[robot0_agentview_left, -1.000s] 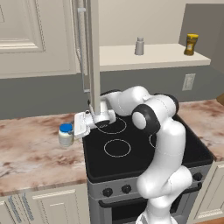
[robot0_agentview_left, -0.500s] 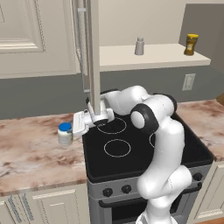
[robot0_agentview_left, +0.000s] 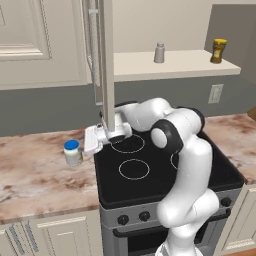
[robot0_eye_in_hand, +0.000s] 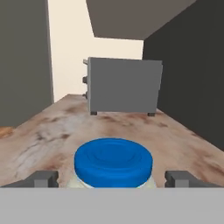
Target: Collect the turmeric, mayonnaise, and shaker from the cabinet and place them next to the stove.
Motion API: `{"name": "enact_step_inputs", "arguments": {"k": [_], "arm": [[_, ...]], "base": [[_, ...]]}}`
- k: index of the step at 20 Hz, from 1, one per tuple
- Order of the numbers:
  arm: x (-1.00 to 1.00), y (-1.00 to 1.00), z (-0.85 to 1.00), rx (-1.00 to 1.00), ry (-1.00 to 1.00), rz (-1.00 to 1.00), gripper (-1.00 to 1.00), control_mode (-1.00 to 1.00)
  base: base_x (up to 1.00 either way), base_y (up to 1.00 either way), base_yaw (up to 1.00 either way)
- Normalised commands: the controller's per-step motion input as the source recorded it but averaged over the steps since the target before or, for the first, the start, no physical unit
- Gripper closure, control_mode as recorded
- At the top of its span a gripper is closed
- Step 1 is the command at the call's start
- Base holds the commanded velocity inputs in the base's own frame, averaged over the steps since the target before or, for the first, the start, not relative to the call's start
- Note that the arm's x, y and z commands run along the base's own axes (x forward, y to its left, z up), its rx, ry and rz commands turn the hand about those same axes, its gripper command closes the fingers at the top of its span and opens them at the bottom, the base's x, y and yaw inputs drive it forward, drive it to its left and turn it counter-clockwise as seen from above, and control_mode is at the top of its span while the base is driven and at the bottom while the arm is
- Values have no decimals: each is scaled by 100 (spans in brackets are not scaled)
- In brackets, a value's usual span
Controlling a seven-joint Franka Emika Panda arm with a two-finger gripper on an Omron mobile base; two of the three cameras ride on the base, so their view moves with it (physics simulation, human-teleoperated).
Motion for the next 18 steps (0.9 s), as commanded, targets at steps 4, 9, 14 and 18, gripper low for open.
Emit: {"name": "enact_step_inputs", "arguments": {"k": [4, 9, 14, 18], "arm": [[0, -12, 27, 0, 0, 0, -100, -100], [-1, -29, 45, 0, 0, 0, -100, -100], [-36, -57, 51, 0, 0, -9, -100, -100], [-54, -67, 68, 0, 0, -21, -100, -100]], "base": [[0, 0, 0], [0, 0, 0], [0, 0, 0], [0, 0, 0]]}}
